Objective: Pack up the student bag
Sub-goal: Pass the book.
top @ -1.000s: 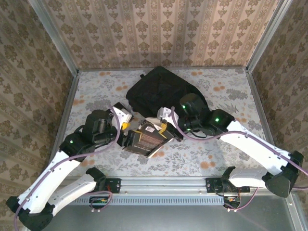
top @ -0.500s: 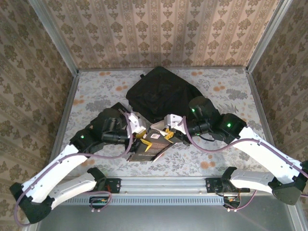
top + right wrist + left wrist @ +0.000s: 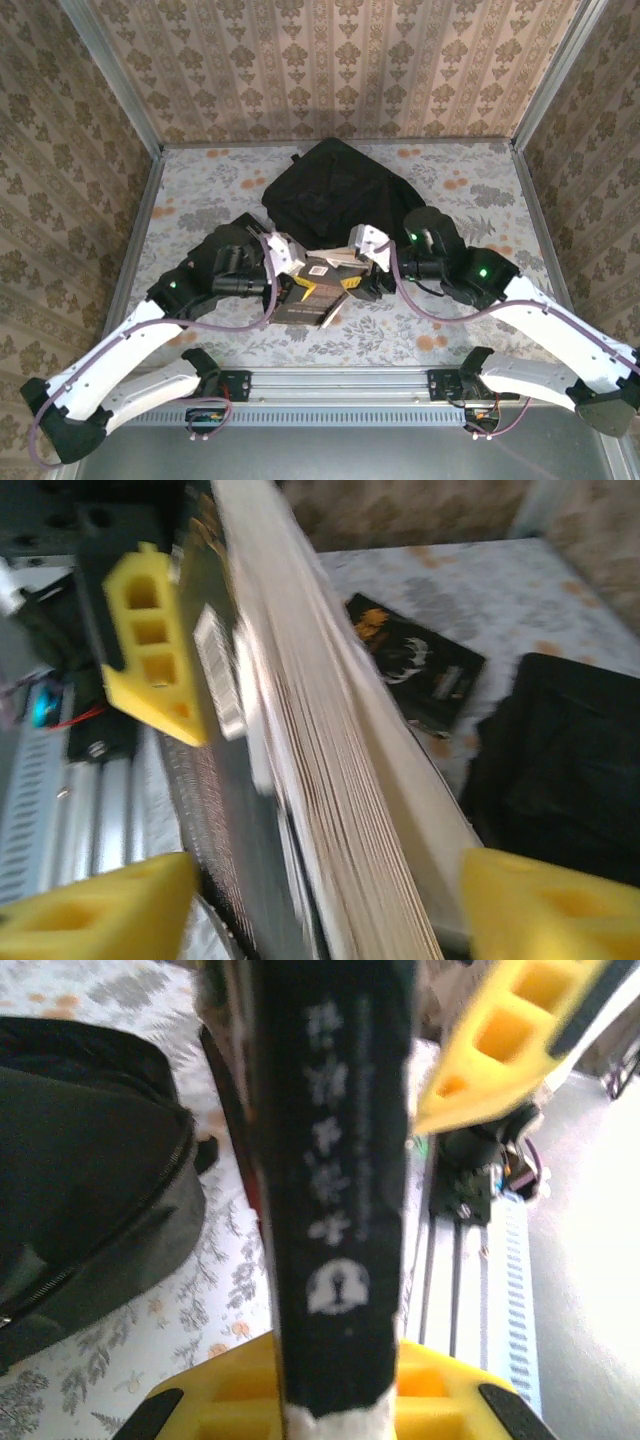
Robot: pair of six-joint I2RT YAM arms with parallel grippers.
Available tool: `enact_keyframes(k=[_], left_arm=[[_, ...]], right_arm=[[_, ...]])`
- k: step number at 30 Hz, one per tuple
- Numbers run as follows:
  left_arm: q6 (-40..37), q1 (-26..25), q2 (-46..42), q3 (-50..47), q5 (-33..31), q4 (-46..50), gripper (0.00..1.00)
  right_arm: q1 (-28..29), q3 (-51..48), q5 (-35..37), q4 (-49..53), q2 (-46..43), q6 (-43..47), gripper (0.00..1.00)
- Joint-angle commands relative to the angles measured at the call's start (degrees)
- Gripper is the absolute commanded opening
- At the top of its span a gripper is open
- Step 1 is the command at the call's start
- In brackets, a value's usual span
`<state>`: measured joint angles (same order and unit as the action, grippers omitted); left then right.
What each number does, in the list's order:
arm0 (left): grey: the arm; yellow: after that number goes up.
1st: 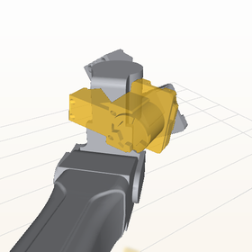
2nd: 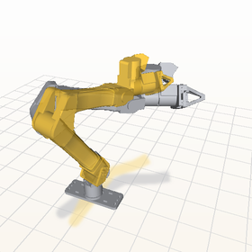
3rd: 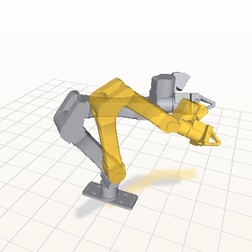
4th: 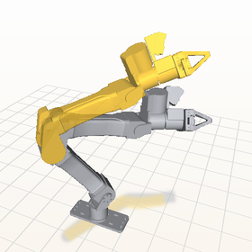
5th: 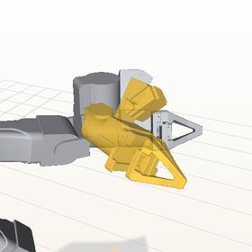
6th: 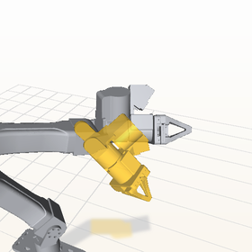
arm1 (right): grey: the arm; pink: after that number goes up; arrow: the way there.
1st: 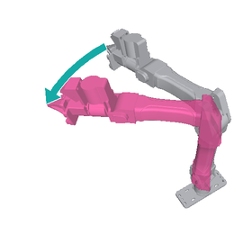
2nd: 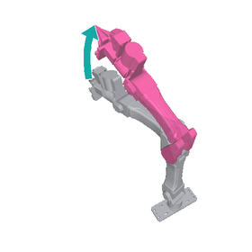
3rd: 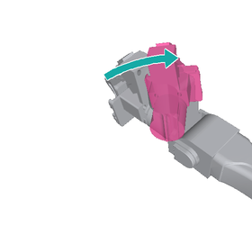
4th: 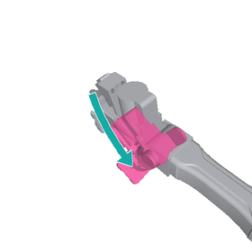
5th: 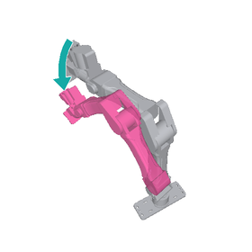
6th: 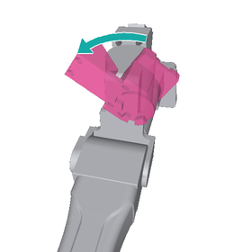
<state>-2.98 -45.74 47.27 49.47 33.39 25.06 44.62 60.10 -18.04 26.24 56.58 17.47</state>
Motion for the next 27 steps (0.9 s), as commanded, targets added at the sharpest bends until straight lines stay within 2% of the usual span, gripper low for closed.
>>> enact_keyframes(k=[1, 6, 9, 13, 18, 22, 24, 27], left_arm=[[12.8, 1.3, -5.0, -3.8, -3.1, -22.3, 0.00], [34.5, 1.1, -6.3, -12.1, -17.6, -48.3, 0.00], [42.4, 0.0, -3.9, -13.6, -23.7, -59.4, 0.00], [48.3, -2.0, -1.4, -11.7, -31.4, -62.0, 0.00], [53.0, -2.5, -1.4, -11.5, -38.8, -64.6, 0.00], [56.4, -2.5, -0.3, -11.9, -40.7, -66.9, 0.00], [58.1, -2.6, 0.5, -11.9, -41.0, -67.5, 0.00], [59.5, -2.5, 1.4, -11.9, -41.1, -68.3, 0.00]], right_arm=[[-0.2, -5.9, 11.7, -14.2, -4.3, -12.8, 0.85], [-0.2, -19.8, 12.9, -37.4, -10.6, -35.1, 0.86], [0.2, -26.1, 10.4, -52.1, -10.2, -50.1, 0.85], [2.8, -30.8, 16.5, -62.5, -8.4, -63.4, 0.80], [3.6, -31.3, 22.0, -61.0, -8.6, -71.2, 0.74], [4.2, -31.4, 26.0, -62.5, -7.9, -75.0, 0.75], [3.5, -30.9, 24.2, -64.4, -6.3, -80.9, 0.79], [1.9, -28.5, 16.0, -69.5, -1.1, -86.4, 0.86]])
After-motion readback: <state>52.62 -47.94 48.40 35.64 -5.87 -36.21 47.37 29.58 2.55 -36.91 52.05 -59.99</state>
